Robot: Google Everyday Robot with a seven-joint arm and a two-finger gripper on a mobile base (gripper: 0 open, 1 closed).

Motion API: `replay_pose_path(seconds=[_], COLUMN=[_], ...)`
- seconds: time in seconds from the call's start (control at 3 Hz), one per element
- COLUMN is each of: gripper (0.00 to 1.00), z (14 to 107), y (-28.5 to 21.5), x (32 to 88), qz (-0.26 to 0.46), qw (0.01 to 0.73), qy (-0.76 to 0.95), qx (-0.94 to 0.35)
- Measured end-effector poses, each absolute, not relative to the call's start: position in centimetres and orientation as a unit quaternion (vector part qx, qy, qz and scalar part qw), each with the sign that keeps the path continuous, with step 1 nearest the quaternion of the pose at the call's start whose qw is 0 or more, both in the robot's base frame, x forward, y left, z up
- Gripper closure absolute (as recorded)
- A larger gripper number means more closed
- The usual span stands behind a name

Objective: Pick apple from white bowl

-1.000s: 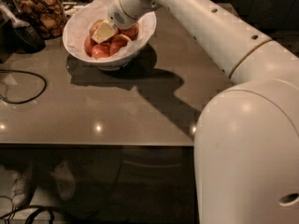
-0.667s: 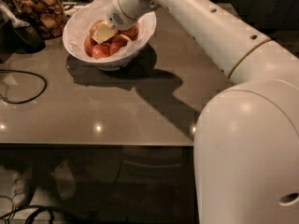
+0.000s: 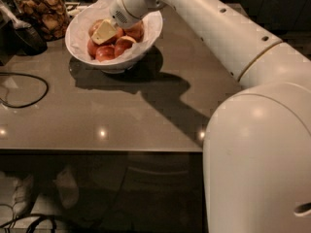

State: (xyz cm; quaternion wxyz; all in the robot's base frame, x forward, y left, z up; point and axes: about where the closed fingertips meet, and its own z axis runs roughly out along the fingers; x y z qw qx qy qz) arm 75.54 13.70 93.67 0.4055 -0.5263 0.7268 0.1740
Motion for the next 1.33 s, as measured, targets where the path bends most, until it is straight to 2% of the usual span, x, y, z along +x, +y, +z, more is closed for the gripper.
replay_pose_path(seconds=[1.0, 1.33], gripper=[1.00, 1.00], z=[98.7, 100.3], y=[14.0, 13.6], x=[75.1, 74.1], qz=[0.210, 0.243], qw=[0.437, 0.447], qy=[0.708, 0.690], qx=[-0.513, -0.515])
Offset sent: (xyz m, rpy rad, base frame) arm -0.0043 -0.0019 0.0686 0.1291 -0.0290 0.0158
